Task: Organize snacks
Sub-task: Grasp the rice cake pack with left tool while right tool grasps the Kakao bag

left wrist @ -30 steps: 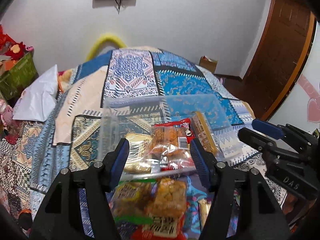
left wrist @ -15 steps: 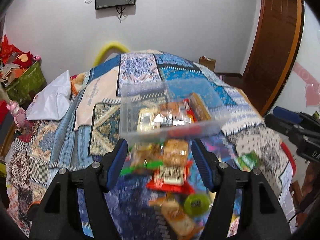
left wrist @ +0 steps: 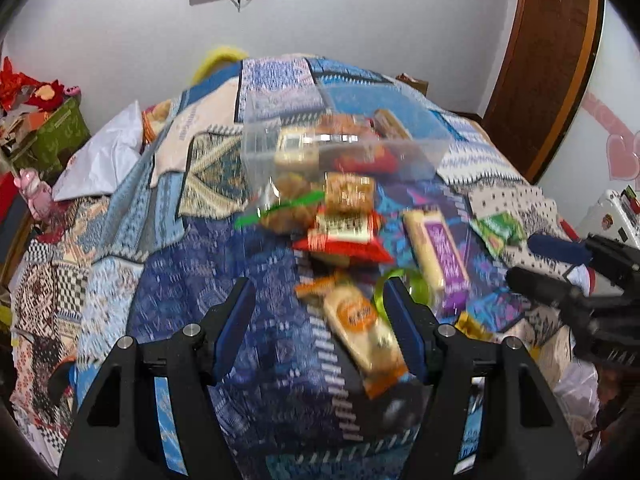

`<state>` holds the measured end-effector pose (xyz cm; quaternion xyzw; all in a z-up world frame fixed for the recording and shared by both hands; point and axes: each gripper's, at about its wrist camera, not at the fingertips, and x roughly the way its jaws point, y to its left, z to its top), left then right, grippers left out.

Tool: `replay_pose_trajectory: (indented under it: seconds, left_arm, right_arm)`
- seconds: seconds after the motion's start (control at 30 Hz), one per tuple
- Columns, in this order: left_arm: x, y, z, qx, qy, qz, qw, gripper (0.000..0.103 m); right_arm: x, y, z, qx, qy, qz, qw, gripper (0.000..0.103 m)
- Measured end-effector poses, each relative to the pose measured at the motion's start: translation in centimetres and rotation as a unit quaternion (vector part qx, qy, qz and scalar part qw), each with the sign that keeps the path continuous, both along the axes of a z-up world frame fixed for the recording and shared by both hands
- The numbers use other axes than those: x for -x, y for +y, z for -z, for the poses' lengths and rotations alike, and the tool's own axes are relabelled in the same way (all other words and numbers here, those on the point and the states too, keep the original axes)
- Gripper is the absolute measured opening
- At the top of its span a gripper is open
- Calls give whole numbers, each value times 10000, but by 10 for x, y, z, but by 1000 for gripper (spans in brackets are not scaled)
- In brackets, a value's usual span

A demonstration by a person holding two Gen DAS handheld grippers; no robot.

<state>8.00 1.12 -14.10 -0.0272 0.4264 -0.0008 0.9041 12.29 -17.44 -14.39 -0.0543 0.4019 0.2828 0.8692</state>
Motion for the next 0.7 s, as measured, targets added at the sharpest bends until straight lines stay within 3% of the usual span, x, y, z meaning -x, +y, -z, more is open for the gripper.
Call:
replay_pose_trajectory:
  seconds: [0.37,0.47,0.7]
  left_arm:
    - [18,-1,27,25,343,68,9994,66]
    - [16,-3,32,96,430,84,9990,66]
    - [5,-11,41,166,546,129,9983,66]
  right_arm:
    - [25,21,53,376,735,-472,9955,56]
    - [28,24,59,496,704,-514,9950,59]
    - [31,21,61,470,561,-564,9957,57]
